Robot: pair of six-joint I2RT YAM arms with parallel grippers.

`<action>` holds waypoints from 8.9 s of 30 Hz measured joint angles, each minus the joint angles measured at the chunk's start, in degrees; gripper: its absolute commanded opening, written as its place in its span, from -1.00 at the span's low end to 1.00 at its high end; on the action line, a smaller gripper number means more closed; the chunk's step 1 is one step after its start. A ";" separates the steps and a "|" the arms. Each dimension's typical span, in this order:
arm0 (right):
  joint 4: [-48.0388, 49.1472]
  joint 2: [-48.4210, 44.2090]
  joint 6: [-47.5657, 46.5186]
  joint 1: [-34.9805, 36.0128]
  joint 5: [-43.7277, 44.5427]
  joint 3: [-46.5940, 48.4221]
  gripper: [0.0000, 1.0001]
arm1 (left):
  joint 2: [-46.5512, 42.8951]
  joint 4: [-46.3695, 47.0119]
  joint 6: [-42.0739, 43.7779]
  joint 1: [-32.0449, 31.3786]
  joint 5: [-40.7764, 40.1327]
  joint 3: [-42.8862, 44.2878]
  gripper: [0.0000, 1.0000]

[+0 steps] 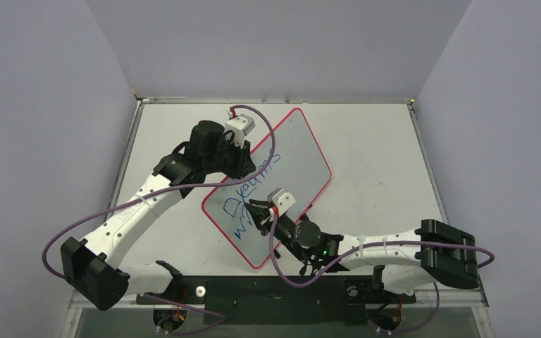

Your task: Write a sentence on the whiteboard

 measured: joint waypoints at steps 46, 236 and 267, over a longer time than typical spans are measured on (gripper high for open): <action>-2.97 -2.21 5.03 3.56 0.70 -5.66 -1.00 | -0.22 -0.04 -0.02 0.09 -0.09 -0.04 -1.00; -7.69 -4.96 3.76 -13.75 -6.60 -0.04 -1.00 | -1.14 0.02 -0.02 0.07 -0.52 -0.76 -1.00; -14.51 -8.22 4.92 -13.27 -1.86 -2.10 -1.00 | -1.27 0.02 -0.02 0.04 -0.48 -0.79 -1.00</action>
